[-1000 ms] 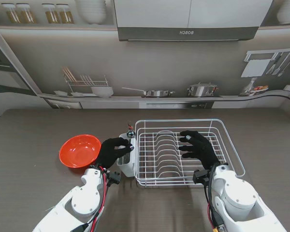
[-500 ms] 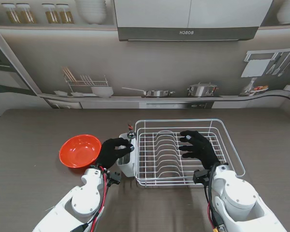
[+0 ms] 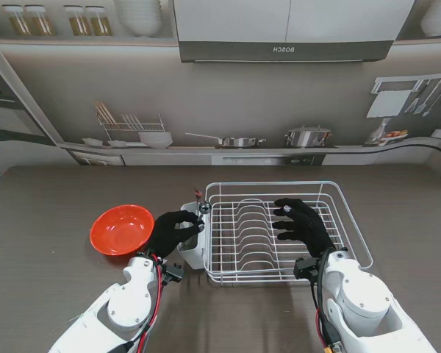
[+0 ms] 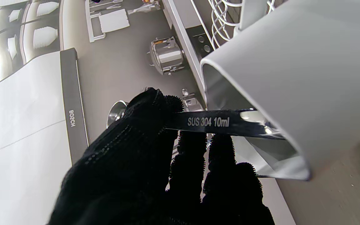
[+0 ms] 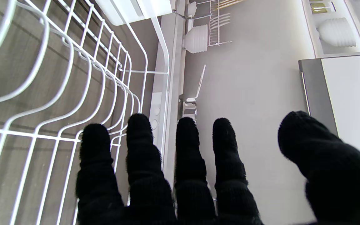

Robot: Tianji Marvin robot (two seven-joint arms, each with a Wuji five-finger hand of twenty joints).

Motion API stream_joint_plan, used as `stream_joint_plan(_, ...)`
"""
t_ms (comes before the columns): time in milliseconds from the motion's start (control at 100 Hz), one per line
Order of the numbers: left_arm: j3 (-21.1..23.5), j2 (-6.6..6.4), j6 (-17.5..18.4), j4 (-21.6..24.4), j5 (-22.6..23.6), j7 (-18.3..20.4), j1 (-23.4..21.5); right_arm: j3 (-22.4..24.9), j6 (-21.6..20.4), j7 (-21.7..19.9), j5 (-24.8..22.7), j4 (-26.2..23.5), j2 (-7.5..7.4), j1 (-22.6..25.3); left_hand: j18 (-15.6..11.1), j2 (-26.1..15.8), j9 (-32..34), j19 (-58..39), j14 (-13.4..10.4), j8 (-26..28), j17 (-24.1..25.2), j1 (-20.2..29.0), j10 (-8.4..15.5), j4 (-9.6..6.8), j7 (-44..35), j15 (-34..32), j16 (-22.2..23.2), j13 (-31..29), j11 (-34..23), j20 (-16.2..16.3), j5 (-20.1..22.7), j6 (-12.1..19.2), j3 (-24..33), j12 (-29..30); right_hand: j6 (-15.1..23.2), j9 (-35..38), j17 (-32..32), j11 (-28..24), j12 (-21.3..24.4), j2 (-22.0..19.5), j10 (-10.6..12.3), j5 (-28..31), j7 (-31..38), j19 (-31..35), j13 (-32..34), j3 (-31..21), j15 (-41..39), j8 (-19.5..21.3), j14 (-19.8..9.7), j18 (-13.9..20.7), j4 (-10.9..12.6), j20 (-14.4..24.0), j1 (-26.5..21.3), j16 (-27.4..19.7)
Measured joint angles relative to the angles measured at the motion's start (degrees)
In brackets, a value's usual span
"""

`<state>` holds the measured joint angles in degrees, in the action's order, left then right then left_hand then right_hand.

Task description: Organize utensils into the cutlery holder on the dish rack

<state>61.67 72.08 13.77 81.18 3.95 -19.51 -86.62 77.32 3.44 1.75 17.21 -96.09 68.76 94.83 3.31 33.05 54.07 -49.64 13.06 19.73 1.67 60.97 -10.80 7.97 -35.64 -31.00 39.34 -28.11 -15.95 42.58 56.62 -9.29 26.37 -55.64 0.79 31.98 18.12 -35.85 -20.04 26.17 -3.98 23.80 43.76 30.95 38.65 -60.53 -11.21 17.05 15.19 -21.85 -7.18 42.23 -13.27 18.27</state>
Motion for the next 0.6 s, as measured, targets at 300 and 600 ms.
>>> stream_joint_plan(300, 0.1, -0.02, 0.1, 0.0, 0.1, 0.0, -0.2, 0.0, 0.0, 0.0, 0.0, 0.0, 0.00, 0.0, -0.9, 0.0, -0.7, 1.3, -0.6, 0.3, -0.1, 0.0, 0.0, -0.06, 0.5, 0.6, 0.0, 0.2, -0.7, 0.0, -0.5, 0.0, 0.0, 1.5, 0.0, 0.0, 0.0, 0.0, 0.0, 0.0, 0.0, 0.0, 0.0, 0.0, 0.0, 0.0, 0.0, 0.0, 0.0, 0.0, 0.0, 0.0, 0.0, 0.0)
stream_joint_plan(600, -0.2, -0.01, 0.1, -0.2, -0.2, -0.2, -0.1, 0.0, 0.0, 0.0, 0.0, 0.0, 0.00, 0.0, -1.4, 0.0, -0.7, 1.3, -1.0, 1.3, -0.1, 0.0, 0.0, -0.08, 0.3, 0.6, 0.0, 0.2, -1.2, 0.0, -0.5, 1.2, 0.0, 0.8, 0.0, 0.0, 0.0, 0.0, 0.0, 0.0, 0.0, 0.0, 0.0, 0.0, 0.0, 0.0, 0.0, 0.0, 0.0, 0.0, 0.0, 0.0, 0.0, 0.0)
